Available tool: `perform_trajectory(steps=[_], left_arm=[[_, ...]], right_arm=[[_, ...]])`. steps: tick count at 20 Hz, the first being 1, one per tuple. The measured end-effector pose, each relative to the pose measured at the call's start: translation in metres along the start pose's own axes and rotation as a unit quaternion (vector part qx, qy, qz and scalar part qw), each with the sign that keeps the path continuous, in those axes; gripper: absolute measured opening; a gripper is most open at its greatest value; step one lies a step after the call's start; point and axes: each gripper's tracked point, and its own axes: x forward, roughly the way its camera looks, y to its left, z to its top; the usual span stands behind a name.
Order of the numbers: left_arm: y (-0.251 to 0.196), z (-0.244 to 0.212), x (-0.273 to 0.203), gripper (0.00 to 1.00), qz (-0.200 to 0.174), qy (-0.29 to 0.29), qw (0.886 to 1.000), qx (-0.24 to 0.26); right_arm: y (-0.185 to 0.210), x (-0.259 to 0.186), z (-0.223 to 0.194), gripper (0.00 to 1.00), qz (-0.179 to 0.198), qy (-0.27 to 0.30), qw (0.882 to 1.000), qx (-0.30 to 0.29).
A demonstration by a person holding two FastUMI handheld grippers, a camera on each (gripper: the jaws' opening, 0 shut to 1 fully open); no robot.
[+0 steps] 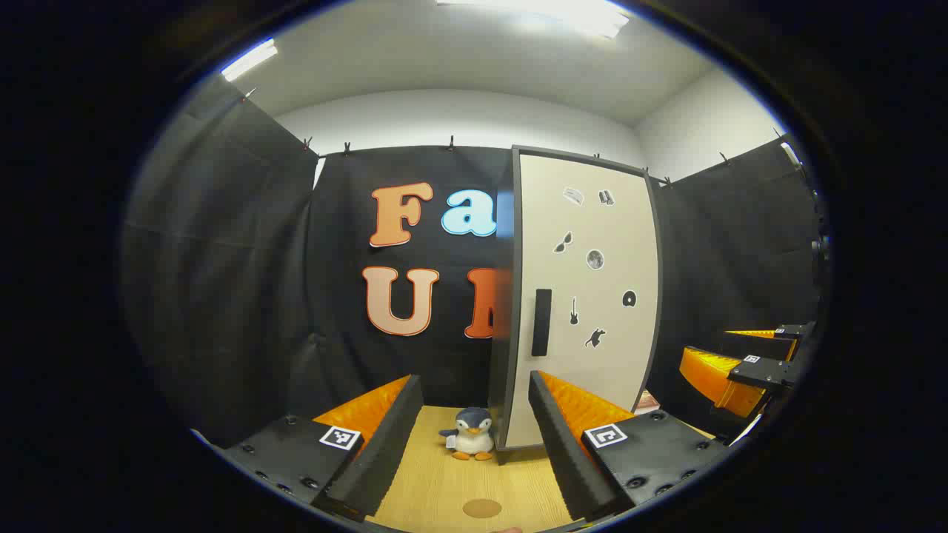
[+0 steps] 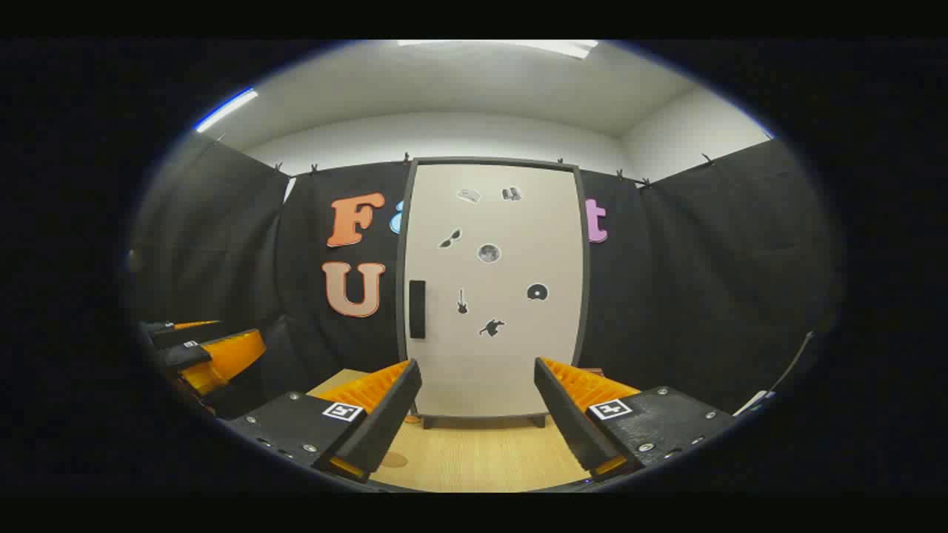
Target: Open the cabinet door with the right hand, grasp the bottle in the cabinet with the left hand and place it on the coaster, then close the cabinet door with the right hand.
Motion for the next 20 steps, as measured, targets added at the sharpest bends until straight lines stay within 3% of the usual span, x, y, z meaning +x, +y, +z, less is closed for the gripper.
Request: perform_trajectory(steps=[20], left_arm=[[0.019,-0.005,0.002,0.94,0.016,0.011,1.0,0.006]], right_arm=[[0.011,-0.006,0.001,0.97,0.0,0.005,1.0,0.01]])
